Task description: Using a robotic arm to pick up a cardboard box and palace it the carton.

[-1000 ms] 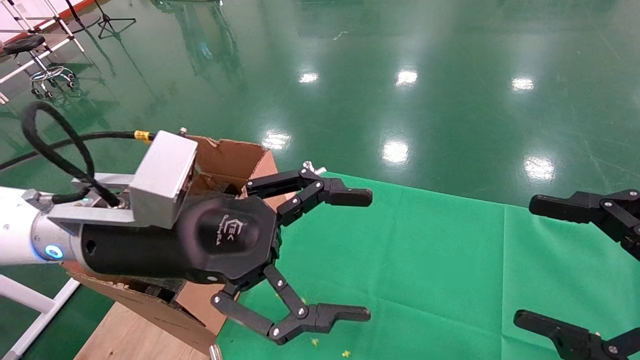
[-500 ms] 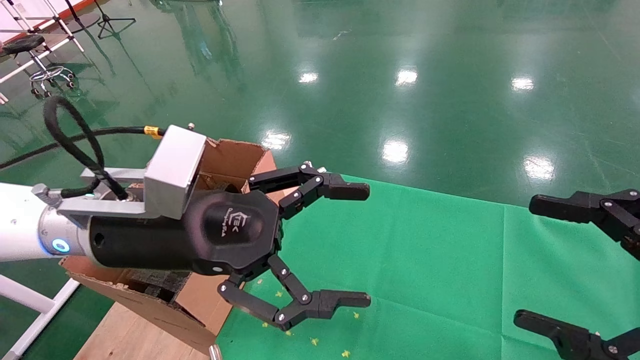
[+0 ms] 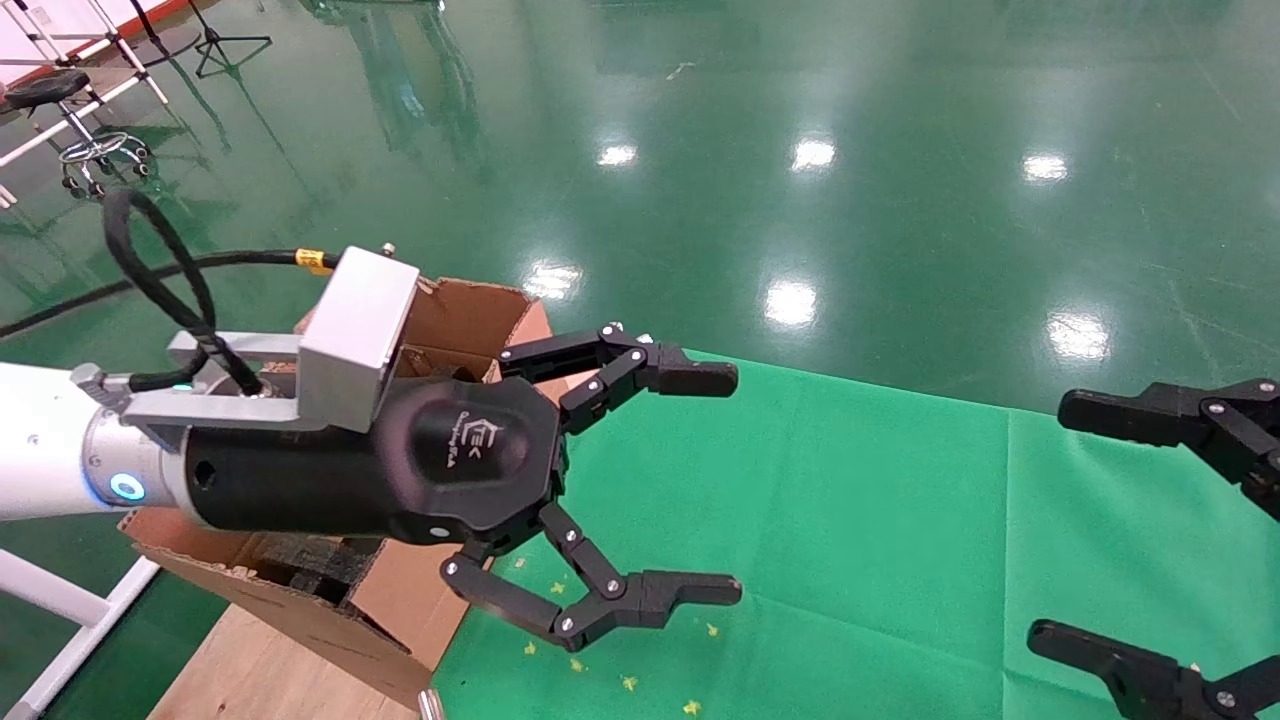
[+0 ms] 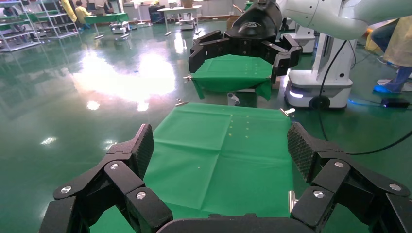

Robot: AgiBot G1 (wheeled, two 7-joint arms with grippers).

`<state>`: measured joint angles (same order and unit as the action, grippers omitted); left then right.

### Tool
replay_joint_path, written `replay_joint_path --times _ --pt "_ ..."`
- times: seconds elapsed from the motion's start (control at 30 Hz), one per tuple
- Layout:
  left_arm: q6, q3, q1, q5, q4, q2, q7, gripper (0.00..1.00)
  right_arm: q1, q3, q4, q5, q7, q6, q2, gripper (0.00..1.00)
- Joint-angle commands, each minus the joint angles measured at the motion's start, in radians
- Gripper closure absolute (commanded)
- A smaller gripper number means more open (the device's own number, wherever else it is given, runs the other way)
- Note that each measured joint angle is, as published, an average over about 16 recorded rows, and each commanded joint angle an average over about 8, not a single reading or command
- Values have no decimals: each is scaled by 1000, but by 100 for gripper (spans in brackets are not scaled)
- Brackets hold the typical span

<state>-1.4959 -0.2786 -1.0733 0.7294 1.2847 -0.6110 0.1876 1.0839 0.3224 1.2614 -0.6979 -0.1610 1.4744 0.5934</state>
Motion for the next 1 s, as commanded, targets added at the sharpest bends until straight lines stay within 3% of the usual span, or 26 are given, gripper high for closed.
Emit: replay_joint_path --times 0.03,1.0 --pt "0 -1 -1 1 -1 0 0 0 0 0 0 0 0 0 0 0" --pt "2 -4 -3 3 -3 0 1 0 0 0 0 0 0 0 0 0"
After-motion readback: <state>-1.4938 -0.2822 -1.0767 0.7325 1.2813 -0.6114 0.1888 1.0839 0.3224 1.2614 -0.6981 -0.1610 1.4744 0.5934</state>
